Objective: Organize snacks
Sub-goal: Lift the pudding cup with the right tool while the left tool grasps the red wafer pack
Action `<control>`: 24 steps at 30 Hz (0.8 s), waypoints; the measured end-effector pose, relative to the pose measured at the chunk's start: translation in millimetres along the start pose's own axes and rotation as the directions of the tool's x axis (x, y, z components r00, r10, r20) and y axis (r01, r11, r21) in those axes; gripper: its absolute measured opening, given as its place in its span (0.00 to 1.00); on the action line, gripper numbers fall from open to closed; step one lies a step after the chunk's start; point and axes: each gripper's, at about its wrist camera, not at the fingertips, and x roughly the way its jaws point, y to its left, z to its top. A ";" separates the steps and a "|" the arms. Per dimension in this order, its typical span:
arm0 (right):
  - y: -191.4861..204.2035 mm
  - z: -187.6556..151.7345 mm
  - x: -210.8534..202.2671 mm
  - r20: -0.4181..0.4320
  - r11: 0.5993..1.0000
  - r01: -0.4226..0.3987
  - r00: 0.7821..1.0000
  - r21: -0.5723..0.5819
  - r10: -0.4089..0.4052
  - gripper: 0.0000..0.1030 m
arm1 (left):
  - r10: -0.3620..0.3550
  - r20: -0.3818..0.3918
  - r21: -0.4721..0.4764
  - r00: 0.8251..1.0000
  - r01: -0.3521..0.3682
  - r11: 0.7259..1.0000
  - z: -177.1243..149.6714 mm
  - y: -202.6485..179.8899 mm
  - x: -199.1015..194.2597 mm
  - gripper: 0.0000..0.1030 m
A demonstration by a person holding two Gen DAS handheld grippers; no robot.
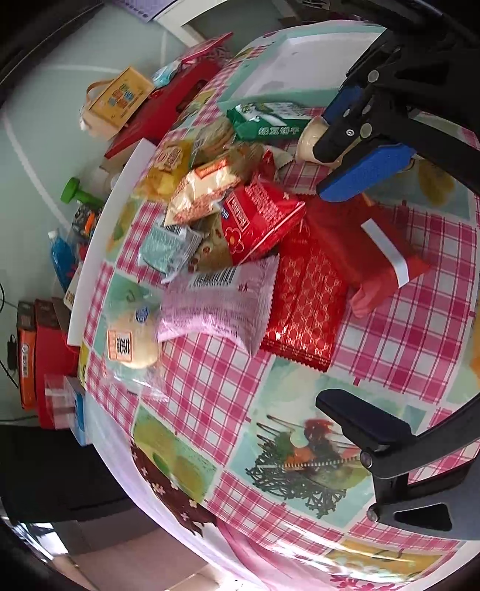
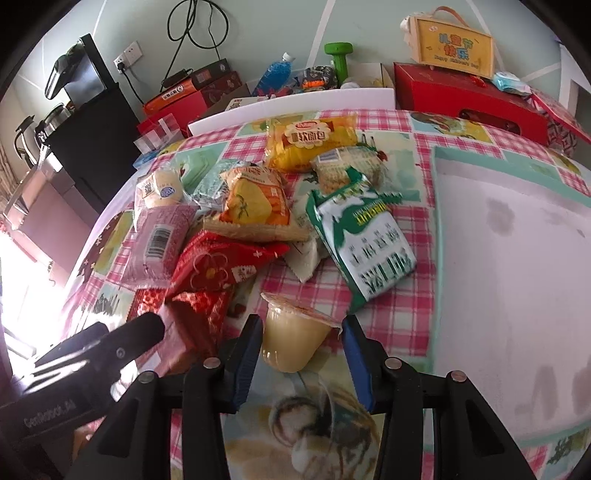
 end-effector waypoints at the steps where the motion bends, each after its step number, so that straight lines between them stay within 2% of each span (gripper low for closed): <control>1: -1.2 -2.1 -1.6 -0.003 1.000 -0.001 1.000 0.005 0.001 0.46 | -0.002 -0.001 0.005 1.000 0.002 1.000 0.1 -0.9 -0.4 0.98; 9: -6.4 -16.9 -13.4 -0.018 1.000 0.004 1.000 0.009 -0.004 0.46 | -0.005 -0.014 0.085 1.000 0.006 0.996 -2.2 -16.3 1.8 0.98; 16: -4.6 -17.3 -12.8 -0.023 1.000 0.017 1.000 -0.013 -0.017 0.46 | -0.041 -0.058 0.131 0.997 0.048 0.990 -5.0 -26.7 8.6 0.98; 21: -5.7 -17.2 -13.3 -0.024 1.000 0.009 1.000 -0.002 -0.009 0.46 | -0.023 -0.075 0.097 0.997 0.030 0.995 -3.2 -20.8 14.8 0.95; 24: -6.2 -17.0 -13.2 -0.024 1.000 0.009 1.000 -0.002 -0.009 0.46 | 0.010 -0.072 0.072 0.997 -0.005 0.997 -2.6 -14.2 16.1 0.95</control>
